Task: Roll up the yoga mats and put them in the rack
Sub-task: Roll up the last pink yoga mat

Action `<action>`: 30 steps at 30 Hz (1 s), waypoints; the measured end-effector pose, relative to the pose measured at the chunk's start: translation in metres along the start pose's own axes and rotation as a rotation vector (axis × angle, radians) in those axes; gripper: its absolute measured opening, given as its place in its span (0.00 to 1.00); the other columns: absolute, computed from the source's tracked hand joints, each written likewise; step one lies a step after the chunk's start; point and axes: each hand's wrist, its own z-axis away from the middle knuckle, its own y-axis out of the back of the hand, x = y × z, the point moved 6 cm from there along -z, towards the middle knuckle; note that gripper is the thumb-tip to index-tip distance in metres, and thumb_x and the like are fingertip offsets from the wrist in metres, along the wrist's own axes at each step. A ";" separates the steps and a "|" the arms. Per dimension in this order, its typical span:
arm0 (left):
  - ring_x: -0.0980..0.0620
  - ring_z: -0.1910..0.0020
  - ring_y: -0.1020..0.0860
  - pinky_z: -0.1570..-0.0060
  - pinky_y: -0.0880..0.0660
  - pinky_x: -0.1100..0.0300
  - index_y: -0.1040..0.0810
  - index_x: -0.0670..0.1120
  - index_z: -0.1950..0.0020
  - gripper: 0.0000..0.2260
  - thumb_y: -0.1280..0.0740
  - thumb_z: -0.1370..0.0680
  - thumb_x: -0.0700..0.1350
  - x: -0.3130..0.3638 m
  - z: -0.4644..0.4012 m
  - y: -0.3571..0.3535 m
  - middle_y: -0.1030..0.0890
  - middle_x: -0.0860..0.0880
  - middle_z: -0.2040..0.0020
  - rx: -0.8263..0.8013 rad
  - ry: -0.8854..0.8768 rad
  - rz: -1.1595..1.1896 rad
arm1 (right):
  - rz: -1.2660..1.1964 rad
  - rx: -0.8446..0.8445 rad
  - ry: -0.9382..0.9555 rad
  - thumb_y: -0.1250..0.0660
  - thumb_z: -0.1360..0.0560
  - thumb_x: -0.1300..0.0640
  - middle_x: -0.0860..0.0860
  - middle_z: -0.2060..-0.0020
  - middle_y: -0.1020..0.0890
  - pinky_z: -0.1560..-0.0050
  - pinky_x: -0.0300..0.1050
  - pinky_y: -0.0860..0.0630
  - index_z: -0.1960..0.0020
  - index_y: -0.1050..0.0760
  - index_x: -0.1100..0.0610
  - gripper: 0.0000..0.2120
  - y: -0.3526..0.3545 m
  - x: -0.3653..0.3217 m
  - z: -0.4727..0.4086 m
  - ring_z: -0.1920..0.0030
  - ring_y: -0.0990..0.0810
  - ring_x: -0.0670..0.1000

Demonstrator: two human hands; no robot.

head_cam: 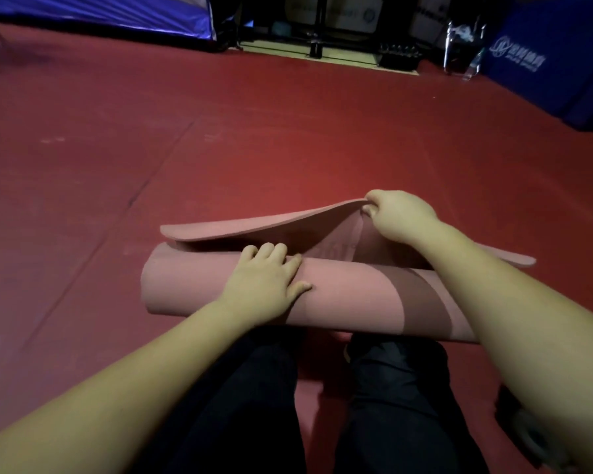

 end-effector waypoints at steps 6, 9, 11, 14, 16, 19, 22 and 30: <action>0.41 0.53 0.24 0.55 0.29 0.47 0.22 0.45 0.50 0.31 0.47 0.27 0.71 -0.002 -0.001 -0.024 0.21 0.44 0.49 -0.020 -0.010 0.021 | -0.031 -0.020 0.004 0.43 0.18 0.49 0.58 0.40 0.20 0.48 0.52 0.25 0.38 0.25 0.52 0.14 -0.016 0.002 0.027 0.43 0.23 0.62; 0.41 0.52 0.26 0.52 0.32 0.47 0.20 0.45 0.47 0.38 0.47 0.32 0.76 -0.007 -0.003 -0.028 0.22 0.41 0.46 -0.012 -0.006 -0.053 | -0.042 0.028 0.020 0.43 0.18 0.50 0.58 0.45 0.19 0.53 0.53 0.26 0.39 0.26 0.53 0.12 -0.029 0.001 0.047 0.46 0.22 0.63; 0.42 0.55 0.27 0.56 0.34 0.50 0.19 0.46 0.51 0.37 0.48 0.34 0.76 -0.009 -0.008 -0.027 0.24 0.43 0.52 -0.011 0.039 -0.051 | -0.041 0.032 0.051 0.43 0.18 0.51 0.56 0.47 0.18 0.54 0.53 0.25 0.40 0.26 0.52 0.12 -0.042 -0.002 0.059 0.47 0.22 0.61; 0.43 0.58 0.27 0.60 0.33 0.52 0.19 0.46 0.57 0.33 0.47 0.33 0.74 -0.007 -0.014 -0.027 0.25 0.45 0.58 0.020 0.042 -0.068 | -0.064 0.066 0.076 0.42 0.18 0.51 0.53 0.44 0.18 0.49 0.51 0.26 0.38 0.24 0.51 0.13 -0.062 -0.004 0.074 0.44 0.24 0.59; 0.43 0.60 0.26 0.60 0.36 0.51 0.23 0.45 0.61 0.30 0.45 0.31 0.71 -0.006 -0.014 -0.028 0.24 0.45 0.61 0.079 0.014 -0.062 | -0.123 0.079 0.067 0.41 0.18 0.50 0.52 0.40 0.19 0.42 0.49 0.28 0.35 0.24 0.52 0.15 -0.074 -0.005 0.082 0.40 0.26 0.57; 0.43 0.62 0.26 0.60 0.37 0.50 0.25 0.44 0.60 0.27 0.43 0.31 0.68 -0.004 -0.014 -0.030 0.25 0.44 0.61 0.139 0.024 -0.037 | -0.136 0.100 0.065 0.37 0.22 0.42 0.52 0.31 0.25 0.31 0.48 0.35 0.29 0.28 0.53 0.25 -0.086 -0.006 0.091 0.32 0.29 0.55; 0.42 0.58 0.27 0.58 0.34 0.50 0.24 0.43 0.57 0.24 0.41 0.30 0.65 0.002 -0.015 -0.036 0.24 0.43 0.55 0.155 0.048 -0.016 | -0.059 0.035 0.084 0.36 0.30 0.30 0.52 0.27 0.30 0.26 0.52 0.39 0.25 0.34 0.54 0.41 -0.096 -0.005 0.089 0.28 0.34 0.55; 0.38 0.47 0.23 0.48 0.30 0.47 0.23 0.42 0.49 0.20 0.44 0.19 0.57 0.011 -0.082 -0.017 0.21 0.42 0.49 -0.084 0.100 0.267 | -0.035 0.038 0.118 0.47 0.39 0.22 0.51 0.26 0.32 0.26 0.51 0.39 0.25 0.36 0.53 0.52 -0.103 -0.008 0.077 0.27 0.34 0.53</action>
